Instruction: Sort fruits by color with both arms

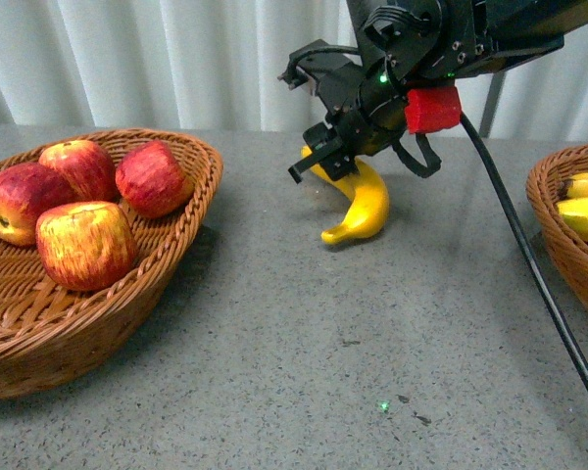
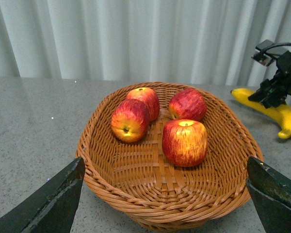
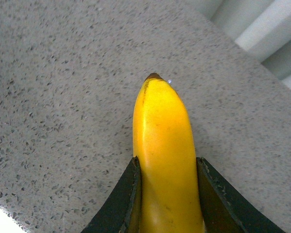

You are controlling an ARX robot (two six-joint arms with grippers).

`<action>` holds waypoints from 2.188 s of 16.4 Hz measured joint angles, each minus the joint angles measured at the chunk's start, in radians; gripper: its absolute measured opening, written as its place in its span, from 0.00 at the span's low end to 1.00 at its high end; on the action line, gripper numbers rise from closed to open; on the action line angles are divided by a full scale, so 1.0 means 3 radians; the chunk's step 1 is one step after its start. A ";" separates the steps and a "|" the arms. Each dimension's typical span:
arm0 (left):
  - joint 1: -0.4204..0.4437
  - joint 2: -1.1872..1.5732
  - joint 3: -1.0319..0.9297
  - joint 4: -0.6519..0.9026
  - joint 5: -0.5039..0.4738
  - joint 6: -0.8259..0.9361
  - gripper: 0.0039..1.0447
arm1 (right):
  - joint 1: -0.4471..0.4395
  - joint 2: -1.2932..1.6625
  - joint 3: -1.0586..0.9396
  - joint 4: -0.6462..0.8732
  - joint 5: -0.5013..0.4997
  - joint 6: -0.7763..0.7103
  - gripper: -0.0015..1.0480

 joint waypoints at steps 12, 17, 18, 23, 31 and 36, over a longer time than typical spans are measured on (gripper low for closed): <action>0.0000 0.0000 0.0000 -0.0001 0.0000 0.0000 0.94 | -0.1600 -0.2397 -0.2224 0.0561 -0.1094 -0.0064 0.26; 0.0000 0.0000 0.0000 0.0000 0.0000 0.0000 0.94 | -0.2162 -0.3024 -0.3330 0.0280 -0.1623 -0.0829 0.26; 0.0000 0.0000 0.0000 -0.0001 0.0000 0.0000 0.94 | -0.2176 -0.3073 -0.3431 0.0179 -0.1709 -0.0941 0.26; 0.0000 0.0000 0.0000 0.0000 0.0001 0.0000 0.94 | -0.2173 -0.3409 -0.3469 0.0094 -0.1996 -0.0909 0.64; 0.0000 0.0000 0.0000 -0.0001 0.0000 0.0000 0.94 | -0.2223 -0.4379 -0.3676 0.0905 -0.2711 0.0629 0.94; 0.0000 0.0000 0.0000 -0.0001 0.0001 0.0000 0.94 | -0.1937 -0.6060 -0.5413 0.1521 -0.0636 0.1147 0.37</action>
